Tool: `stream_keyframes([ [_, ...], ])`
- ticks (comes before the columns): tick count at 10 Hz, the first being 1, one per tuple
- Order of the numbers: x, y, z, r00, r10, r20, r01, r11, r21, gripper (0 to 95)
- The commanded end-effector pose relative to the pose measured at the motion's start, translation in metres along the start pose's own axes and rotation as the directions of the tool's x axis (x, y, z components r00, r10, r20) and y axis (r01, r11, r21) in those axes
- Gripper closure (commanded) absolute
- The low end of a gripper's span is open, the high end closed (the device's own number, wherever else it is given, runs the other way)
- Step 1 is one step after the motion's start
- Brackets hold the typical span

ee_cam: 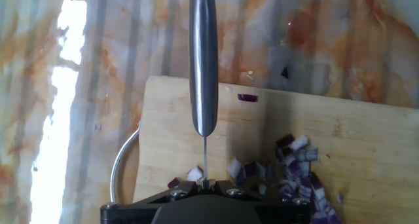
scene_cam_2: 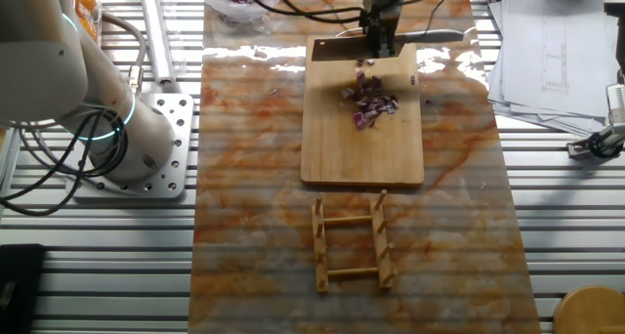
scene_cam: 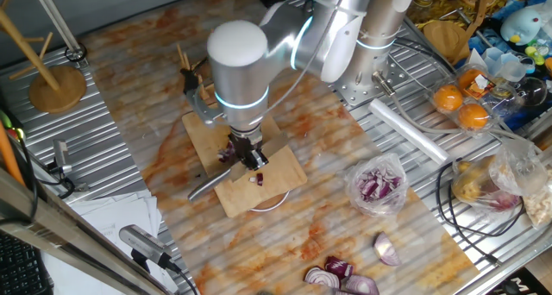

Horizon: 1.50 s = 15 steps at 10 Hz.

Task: Chop the onions

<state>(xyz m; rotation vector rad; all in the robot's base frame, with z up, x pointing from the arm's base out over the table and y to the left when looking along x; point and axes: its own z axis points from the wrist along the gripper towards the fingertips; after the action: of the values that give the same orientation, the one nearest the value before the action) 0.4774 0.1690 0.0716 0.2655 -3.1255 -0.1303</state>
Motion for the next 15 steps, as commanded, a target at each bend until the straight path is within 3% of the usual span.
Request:
stream_keyframes([
  [1, 0.001, 0.001, -0.001, 1.000, 0.025, 0.000, -0.025, 0.999, -0.026, 95.0],
  [4, 0.007, 0.016, 0.011, 0.999, 0.040, 0.018, -0.040, 0.999, -0.018, 95.0],
  [8, 0.005, 0.022, 0.019, 0.999, 0.044, 0.028, -0.044, 0.999, -0.014, 95.0],
  [11, 0.003, 0.025, 0.045, 0.997, 0.043, 0.069, -0.043, 0.999, -0.001, 95.0],
  [12, 0.006, 0.021, 0.044, 0.999, 0.017, 0.039, -0.018, 1.000, 0.021, 95.0],
  [13, 0.008, 0.018, 0.040, 0.998, 0.020, 0.051, -0.019, 1.000, -0.016, 95.0],
  [14, 0.011, 0.020, 0.027, 0.998, 0.038, 0.046, -0.034, 0.996, -0.077, 95.0],
  [15, 0.010, 0.020, 0.012, 1.000, 0.021, 0.019, -0.020, 0.998, -0.067, 95.0],
])
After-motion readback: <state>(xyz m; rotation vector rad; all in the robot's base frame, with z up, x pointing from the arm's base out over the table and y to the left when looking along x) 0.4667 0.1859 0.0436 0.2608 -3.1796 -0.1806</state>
